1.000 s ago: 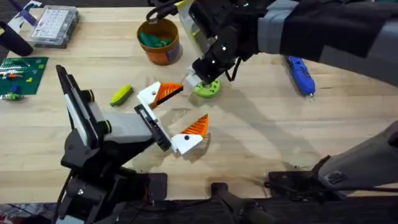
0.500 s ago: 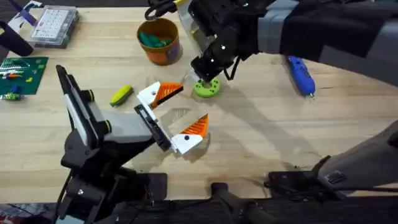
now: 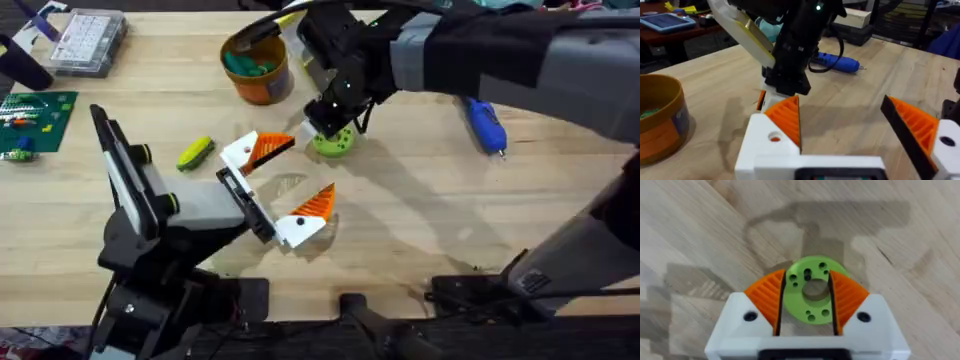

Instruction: Pick up the gripper from the table and insert it into the empty holder that is missing its gripper. Then pick up a screw, insert it into the mounting hole, and use the screwdriver to tighten it. Finally, clean up the table by picking up the vegetable and placing it into the bucket.

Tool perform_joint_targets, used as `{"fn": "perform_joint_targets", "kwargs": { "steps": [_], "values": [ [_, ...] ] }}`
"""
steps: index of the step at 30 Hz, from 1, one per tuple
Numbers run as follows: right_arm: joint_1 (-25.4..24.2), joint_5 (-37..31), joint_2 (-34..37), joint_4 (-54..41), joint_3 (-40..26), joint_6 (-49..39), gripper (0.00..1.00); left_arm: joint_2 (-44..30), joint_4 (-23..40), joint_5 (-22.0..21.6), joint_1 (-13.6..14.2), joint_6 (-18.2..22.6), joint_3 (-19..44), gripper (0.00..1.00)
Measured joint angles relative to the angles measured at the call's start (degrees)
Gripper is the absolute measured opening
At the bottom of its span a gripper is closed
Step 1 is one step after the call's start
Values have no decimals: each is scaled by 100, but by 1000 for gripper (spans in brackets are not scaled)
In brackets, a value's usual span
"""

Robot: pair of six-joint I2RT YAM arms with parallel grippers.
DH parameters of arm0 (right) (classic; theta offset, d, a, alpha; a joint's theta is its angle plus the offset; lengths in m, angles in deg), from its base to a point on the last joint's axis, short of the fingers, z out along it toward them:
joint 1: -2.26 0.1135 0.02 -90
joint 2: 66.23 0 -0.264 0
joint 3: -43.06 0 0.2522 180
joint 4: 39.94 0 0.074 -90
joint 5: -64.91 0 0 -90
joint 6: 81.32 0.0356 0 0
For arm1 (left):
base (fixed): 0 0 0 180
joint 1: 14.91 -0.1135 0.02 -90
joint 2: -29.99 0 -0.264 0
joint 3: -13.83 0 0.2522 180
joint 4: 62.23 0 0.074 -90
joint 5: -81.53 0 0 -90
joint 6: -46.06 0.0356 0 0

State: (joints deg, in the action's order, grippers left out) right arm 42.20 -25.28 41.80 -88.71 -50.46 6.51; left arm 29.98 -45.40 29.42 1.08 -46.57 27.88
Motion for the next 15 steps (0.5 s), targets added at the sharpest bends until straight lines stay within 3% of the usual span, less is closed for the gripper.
{"fn": "perform_joint_targets", "kwargs": {
  "steps": [15],
  "values": [
    [0, 0, 0, 80, 0, 0, 446, 0, 0, 0, 0, 0, 0, 991]
  ]
}}
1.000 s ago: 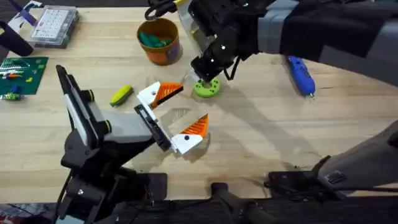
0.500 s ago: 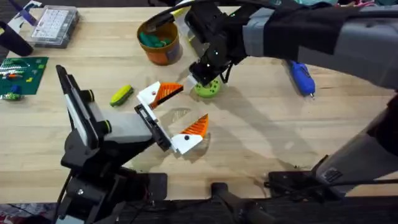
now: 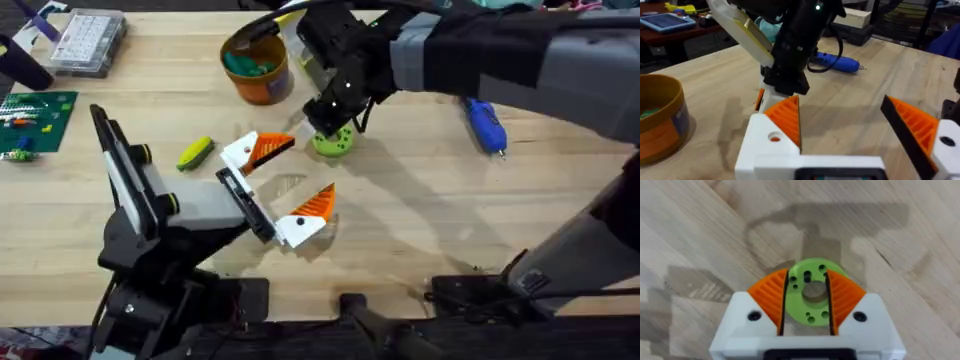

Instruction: Pick up the gripper from the table and insert it into the empty holder that is missing its gripper. Then pick up a screw, insert it into the mounting hole, and use the screwdriver to tighten it. Finally, clean up the table by picking up the vegetable and placing it into the bucket.

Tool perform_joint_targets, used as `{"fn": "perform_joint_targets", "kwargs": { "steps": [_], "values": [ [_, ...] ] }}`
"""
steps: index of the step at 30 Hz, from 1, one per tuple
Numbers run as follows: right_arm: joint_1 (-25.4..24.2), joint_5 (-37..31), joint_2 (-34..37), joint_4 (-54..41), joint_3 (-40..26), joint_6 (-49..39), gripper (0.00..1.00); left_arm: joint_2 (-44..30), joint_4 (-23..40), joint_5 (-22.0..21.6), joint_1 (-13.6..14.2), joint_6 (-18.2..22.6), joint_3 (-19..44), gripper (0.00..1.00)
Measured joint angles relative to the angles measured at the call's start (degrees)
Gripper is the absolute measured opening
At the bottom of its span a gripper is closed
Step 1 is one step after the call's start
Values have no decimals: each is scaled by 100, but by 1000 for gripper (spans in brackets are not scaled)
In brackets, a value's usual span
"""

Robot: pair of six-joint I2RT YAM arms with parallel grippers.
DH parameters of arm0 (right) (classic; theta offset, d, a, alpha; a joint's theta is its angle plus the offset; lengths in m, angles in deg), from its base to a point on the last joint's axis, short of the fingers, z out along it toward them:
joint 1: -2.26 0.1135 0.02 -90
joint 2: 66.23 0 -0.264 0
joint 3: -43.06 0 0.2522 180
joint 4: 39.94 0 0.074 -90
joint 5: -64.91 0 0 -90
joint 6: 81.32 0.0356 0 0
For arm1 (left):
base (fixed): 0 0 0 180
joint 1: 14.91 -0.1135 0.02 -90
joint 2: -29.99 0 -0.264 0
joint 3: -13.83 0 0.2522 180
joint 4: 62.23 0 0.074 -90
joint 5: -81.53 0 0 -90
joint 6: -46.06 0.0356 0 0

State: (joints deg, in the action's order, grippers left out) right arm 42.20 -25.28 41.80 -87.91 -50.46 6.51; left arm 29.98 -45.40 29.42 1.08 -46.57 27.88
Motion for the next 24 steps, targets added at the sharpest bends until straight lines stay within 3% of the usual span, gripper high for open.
{"fn": "perform_joint_targets", "kwargs": {
  "steps": [24],
  "values": [
    [0, 0, 197, 53, -2, 0, 443, 0, 0, 0, 0, 0, 0, 990]
  ]
}}
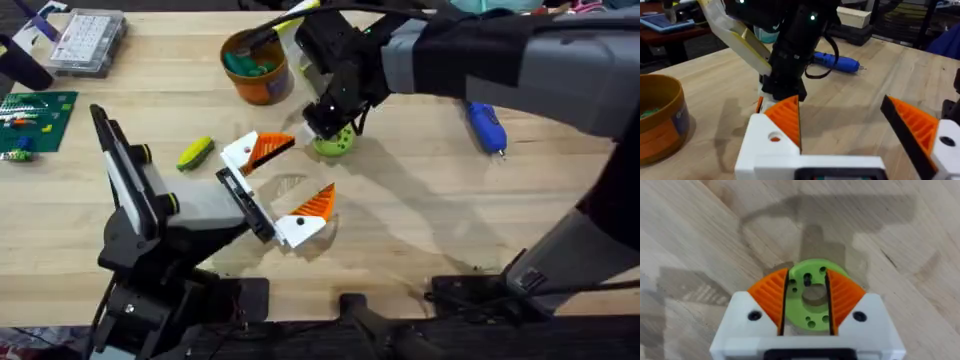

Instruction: Pick up the gripper from the table and insert it into the empty holder that is missing its gripper. Then pick up a screw, insert it into the mounting hole, and use the screwdriver to tighten it. Finally, clean up the table by picking up the vegetable and placing it into the bucket.

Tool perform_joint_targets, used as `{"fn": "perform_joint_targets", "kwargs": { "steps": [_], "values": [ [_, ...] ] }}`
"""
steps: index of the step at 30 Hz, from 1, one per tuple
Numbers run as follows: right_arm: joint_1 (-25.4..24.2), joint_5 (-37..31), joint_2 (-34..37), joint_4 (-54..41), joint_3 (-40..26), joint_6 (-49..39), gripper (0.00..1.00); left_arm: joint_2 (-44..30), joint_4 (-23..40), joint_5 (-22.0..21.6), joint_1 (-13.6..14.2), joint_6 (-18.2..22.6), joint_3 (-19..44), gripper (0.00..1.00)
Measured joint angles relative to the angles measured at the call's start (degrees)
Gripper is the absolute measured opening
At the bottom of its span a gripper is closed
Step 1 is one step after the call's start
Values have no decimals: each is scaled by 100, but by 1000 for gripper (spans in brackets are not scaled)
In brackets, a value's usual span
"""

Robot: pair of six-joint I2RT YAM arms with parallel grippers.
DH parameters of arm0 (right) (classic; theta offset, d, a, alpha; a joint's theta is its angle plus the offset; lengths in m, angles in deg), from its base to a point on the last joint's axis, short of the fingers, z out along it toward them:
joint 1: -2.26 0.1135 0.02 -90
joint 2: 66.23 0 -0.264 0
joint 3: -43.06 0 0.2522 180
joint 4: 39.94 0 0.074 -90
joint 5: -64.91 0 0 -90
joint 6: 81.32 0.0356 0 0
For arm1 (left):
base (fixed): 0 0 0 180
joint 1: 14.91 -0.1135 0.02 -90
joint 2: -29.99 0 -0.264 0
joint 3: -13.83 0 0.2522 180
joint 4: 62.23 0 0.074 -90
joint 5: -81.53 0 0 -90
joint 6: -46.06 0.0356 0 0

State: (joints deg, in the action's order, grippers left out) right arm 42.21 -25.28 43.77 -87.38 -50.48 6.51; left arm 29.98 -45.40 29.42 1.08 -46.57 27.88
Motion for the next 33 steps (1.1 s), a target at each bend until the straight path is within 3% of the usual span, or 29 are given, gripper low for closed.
{"fn": "perform_joint_targets", "kwargs": {
  "steps": [15, 18, 21, 23, 33],
  "values": [
    [6, 0, 109, 87, -22, -1, 435, 0, 0, -2, 0, 0, 0, 990],
    [6, -3, 109, 98, -22, -17, 313, 0, 0, -2, 0, 0, 0, 990],
    [6, -16, 109, 111, -26, -31, 82, 0, 0, -2, 0, 0, 0, 991],
    [6, -17, 109, 110, -31, -18, 12, 0, 2, -2, 0, 0, 0, 988],
    [17, -17, 113, 102, -31, -24, 6, 0, 2, 0, 0, 0, 0, 991]
  ]
}}
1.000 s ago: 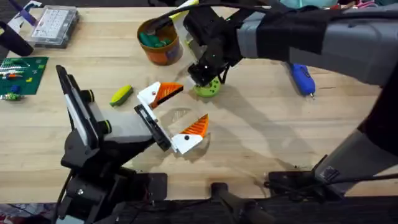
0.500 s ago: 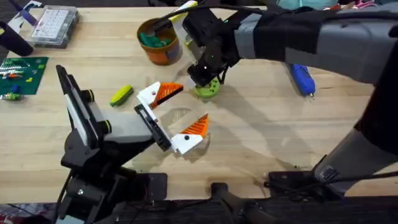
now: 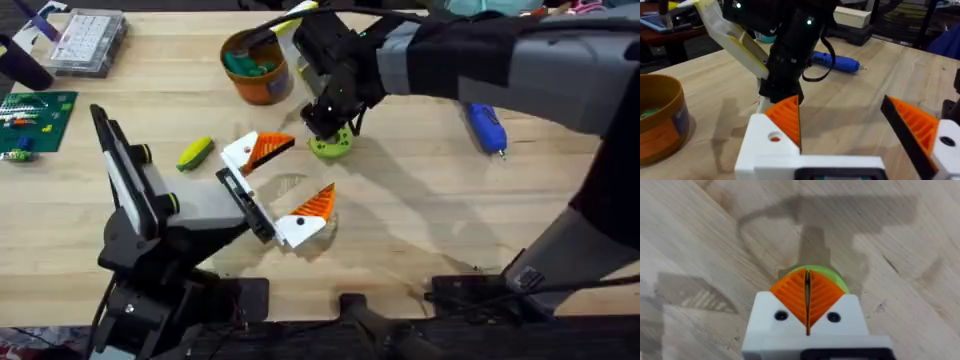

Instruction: Pick up the gripper from the table and insert it into the empty holder that is missing its gripper. Then pick up a screw, insert it into the mounting hole, and use the screwdriver to tighten it. Finally, clean up the table by picking up the vegetable and placing it into the bucket.

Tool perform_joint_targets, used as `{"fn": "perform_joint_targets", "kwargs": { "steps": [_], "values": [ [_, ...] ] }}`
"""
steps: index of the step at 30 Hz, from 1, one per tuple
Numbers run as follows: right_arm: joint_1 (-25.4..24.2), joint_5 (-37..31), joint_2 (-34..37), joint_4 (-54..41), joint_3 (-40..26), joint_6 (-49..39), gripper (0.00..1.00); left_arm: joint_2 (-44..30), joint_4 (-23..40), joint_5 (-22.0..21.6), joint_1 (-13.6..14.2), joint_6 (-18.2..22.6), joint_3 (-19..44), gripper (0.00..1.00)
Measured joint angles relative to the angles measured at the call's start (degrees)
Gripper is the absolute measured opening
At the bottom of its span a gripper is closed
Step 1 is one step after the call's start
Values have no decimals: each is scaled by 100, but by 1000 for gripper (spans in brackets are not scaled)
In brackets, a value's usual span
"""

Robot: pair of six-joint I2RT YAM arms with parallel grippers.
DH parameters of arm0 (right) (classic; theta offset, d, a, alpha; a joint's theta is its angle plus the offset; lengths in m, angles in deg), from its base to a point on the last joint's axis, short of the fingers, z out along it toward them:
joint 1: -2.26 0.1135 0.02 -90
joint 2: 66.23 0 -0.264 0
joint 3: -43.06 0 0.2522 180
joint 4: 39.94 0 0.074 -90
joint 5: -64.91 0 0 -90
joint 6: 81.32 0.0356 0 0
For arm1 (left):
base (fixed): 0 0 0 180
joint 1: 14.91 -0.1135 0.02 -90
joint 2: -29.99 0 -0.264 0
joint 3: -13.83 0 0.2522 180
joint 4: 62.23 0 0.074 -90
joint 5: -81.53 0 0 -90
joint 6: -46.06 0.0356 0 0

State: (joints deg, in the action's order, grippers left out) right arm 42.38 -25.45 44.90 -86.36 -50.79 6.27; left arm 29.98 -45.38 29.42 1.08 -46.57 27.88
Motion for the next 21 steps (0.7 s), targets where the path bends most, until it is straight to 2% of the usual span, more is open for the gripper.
{"fn": "perform_joint_targets", "kwargs": {
  "steps": [8, 10, 16, 21],
  "values": [
    [0, 0, 0, 0, 0, -1, 10, 0, 2, -2, 0, 0, 0, 991],
    [0, 2, 0, -4, 0, -4, 82, -2, 0, -2, 0, 0, 0, 991],
    [13, 17, 0, -187, -88, -15, 212, 0, 2, -2, 0, 0, 0, 990],
    [11, 15, 0, -387, -205, -18, 230, -2, 2, 0, 0, 0, 0, 991]
  ]
}}
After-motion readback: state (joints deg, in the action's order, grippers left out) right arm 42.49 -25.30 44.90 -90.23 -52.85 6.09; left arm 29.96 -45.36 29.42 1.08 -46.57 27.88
